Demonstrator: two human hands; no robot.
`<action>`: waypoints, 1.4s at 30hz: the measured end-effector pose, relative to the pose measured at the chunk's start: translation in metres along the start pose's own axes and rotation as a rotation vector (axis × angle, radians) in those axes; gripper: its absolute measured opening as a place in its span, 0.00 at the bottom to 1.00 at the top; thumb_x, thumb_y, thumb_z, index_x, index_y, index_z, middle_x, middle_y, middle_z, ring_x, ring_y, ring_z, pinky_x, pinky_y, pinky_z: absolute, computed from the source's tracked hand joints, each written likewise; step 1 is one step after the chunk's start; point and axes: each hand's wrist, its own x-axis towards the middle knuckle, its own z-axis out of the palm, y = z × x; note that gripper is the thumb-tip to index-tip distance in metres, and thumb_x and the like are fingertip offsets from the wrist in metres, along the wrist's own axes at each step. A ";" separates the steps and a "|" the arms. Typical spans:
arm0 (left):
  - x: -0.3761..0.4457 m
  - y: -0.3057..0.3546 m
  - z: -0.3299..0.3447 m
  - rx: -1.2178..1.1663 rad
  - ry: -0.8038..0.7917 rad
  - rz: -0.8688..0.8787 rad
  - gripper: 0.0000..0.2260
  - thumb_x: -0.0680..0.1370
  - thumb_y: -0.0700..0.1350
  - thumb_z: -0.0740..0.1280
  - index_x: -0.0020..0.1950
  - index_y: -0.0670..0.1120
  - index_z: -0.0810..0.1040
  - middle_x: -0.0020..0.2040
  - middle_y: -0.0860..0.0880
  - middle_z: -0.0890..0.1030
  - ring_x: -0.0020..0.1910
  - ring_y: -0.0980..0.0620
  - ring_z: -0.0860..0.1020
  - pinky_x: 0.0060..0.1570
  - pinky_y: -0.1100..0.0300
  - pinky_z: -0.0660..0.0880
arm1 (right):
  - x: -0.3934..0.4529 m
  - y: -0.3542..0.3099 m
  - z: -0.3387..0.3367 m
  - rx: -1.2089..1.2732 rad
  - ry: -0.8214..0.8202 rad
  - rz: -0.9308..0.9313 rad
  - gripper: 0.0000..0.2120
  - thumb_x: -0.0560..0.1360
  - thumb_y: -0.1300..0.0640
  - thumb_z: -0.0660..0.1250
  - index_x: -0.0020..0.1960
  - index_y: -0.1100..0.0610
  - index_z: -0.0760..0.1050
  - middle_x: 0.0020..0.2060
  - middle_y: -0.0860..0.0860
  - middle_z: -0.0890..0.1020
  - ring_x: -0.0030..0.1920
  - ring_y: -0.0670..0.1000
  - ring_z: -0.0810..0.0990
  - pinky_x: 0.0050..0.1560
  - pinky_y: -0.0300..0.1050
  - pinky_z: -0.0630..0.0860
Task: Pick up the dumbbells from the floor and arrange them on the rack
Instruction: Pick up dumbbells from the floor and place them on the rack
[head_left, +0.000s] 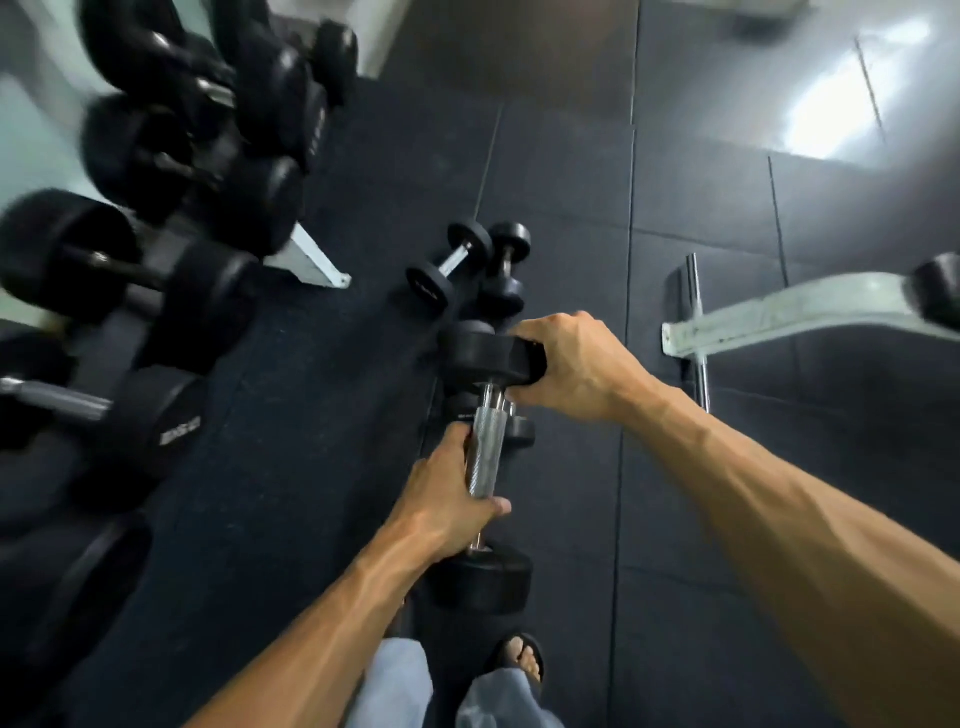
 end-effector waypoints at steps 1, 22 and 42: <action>-0.009 0.009 -0.015 -0.013 0.025 0.005 0.28 0.68 0.47 0.76 0.63 0.53 0.66 0.49 0.56 0.75 0.48 0.55 0.75 0.42 0.65 0.69 | 0.004 -0.015 -0.015 -0.003 0.012 -0.030 0.09 0.65 0.51 0.73 0.41 0.48 0.75 0.32 0.45 0.79 0.37 0.52 0.78 0.42 0.46 0.76; -0.084 0.007 -0.304 -0.180 0.490 -0.077 0.33 0.63 0.48 0.80 0.63 0.51 0.68 0.55 0.53 0.77 0.52 0.53 0.77 0.54 0.58 0.73 | 0.165 -0.332 -0.102 -0.141 -0.031 -0.487 0.18 0.69 0.49 0.73 0.56 0.50 0.74 0.45 0.49 0.82 0.46 0.54 0.80 0.48 0.53 0.77; -0.091 -0.089 -0.523 -0.384 0.828 -0.310 0.33 0.69 0.43 0.77 0.69 0.45 0.64 0.53 0.54 0.70 0.49 0.58 0.68 0.49 0.64 0.64 | 0.352 -0.587 -0.037 -0.203 -0.181 -0.991 0.16 0.71 0.47 0.72 0.55 0.51 0.73 0.42 0.46 0.79 0.44 0.53 0.79 0.44 0.48 0.73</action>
